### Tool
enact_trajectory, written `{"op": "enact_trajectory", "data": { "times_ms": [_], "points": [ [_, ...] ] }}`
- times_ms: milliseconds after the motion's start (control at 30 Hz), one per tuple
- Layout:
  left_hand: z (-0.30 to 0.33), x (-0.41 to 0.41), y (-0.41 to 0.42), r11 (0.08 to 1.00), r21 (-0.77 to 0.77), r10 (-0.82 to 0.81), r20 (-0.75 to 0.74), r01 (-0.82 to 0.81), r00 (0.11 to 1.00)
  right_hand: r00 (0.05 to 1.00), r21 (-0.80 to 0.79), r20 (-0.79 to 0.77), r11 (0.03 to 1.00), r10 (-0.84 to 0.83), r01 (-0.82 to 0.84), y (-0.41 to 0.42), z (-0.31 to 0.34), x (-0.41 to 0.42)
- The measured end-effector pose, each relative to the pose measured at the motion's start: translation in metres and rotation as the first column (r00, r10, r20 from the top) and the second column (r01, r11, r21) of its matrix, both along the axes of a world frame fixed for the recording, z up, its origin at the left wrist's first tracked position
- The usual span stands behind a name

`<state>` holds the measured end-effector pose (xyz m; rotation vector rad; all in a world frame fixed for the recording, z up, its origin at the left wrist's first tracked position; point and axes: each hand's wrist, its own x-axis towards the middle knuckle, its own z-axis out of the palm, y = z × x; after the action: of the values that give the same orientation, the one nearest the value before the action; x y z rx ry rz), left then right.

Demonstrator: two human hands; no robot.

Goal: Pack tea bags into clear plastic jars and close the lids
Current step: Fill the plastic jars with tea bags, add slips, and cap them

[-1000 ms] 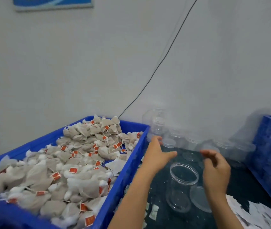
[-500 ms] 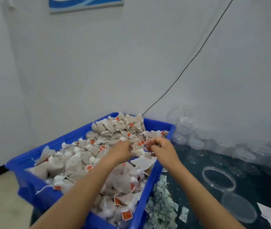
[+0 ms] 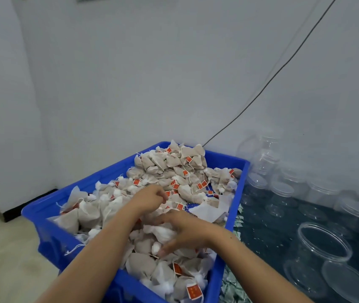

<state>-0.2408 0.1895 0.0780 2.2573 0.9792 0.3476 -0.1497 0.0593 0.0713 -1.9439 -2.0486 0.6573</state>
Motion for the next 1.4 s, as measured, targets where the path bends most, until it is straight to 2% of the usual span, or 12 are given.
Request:
{"op": "enact_trajectory", "data": {
  "times_ms": [100, 233, 333, 533, 667, 733, 900, 1133, 1200, 1267, 1333, 1400],
  "points": [
    [-0.001, -0.004, 0.006, 0.99, -0.106, 0.098, 0.051, -0.092, 0.994, 0.998, 0.011, 0.05, 0.999, -0.044, 0.044, 0.005, -0.005, -0.004],
    [-0.003, -0.008, 0.012, 0.979, -0.123, 0.168, 0.023, -0.164, 0.985, 0.962, 0.113, -0.229, 0.977, -0.151, 0.18, 0.003, -0.006, 0.002],
    [-0.005, -0.01, 0.015, 0.98, -0.037, 0.194, -0.029, -0.195, 0.981, 0.823, 0.193, -0.517, 0.906, -0.233, 0.377, 0.0, -0.004, 0.007],
    [-0.002, -0.018, 0.003, 0.985, 0.129, 0.14, -0.242, -0.111, 0.96, 0.492, 0.22, -0.831, 0.658, -0.261, 0.721, 0.002, -0.001, 0.013],
    [0.0, -0.022, -0.003, 0.986, 0.128, 0.138, -0.257, -0.108, 0.957, 0.353, 0.129, -0.911, 0.664, -0.215, 0.737, -0.001, 0.003, 0.015],
    [0.001, -0.022, -0.003, 0.976, 0.16, 0.166, -0.108, -0.148, 0.98, 0.354, 0.117, -0.917, 0.725, -0.183, 0.679, -0.004, 0.005, 0.012],
    [0.006, -0.013, -0.016, 0.994, 0.1, 0.023, 0.257, -0.051, 0.966, 0.54, 0.234, -0.838, 0.844, -0.077, 0.483, -0.003, 0.002, 0.003],
    [0.008, -0.007, -0.03, 0.944, -0.218, -0.104, 0.514, 0.247, 0.851, 0.53, 0.225, -0.845, 0.847, -0.076, 0.481, -0.001, -0.001, 0.008],
    [0.008, -0.006, -0.03, 0.942, -0.218, -0.129, 0.471, 0.257, 0.872, 0.548, 0.218, -0.815, 0.778, -0.187, 0.59, 0.002, -0.005, 0.01],
    [0.003, -0.006, -0.027, 0.97, -0.087, -0.183, 0.347, 0.226, 0.92, 0.582, 0.3, -0.733, 0.6, -0.353, 0.742, 0.003, -0.006, 0.017],
    [-0.005, -0.006, -0.023, 0.96, 0.017, -0.279, 0.136, 0.28, 0.95, 0.537, 0.356, -0.722, 0.431, -0.436, 0.829, 0.002, -0.008, 0.023],
    [-0.012, -0.006, -0.022, 0.937, 0.059, -0.337, -0.107, 0.344, 0.935, 0.459, 0.316, -0.79, 0.371, -0.407, 0.873, 0.002, -0.01, 0.025]
  ]
}}
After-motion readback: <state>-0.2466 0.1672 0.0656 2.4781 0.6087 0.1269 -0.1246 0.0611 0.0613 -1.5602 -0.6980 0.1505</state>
